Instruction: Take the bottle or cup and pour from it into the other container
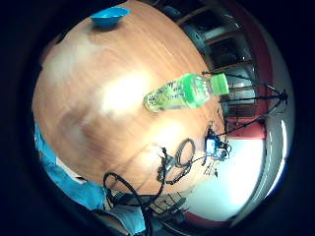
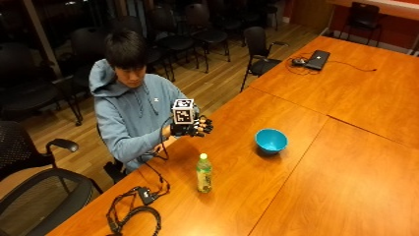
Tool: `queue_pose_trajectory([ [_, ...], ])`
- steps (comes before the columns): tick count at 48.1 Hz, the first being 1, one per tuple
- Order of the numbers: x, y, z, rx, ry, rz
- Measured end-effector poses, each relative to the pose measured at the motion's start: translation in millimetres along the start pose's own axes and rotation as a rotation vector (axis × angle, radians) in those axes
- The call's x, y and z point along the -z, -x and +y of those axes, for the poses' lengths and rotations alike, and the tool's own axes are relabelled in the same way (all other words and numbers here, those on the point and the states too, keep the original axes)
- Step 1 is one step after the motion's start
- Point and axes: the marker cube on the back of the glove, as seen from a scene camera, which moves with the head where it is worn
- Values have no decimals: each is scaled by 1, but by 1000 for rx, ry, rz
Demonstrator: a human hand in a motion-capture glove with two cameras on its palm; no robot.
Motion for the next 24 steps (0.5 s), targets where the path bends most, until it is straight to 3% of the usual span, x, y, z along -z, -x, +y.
queue_pose_trajectory([
  [24, -5, -111, 66, -270, 15, -101],
])
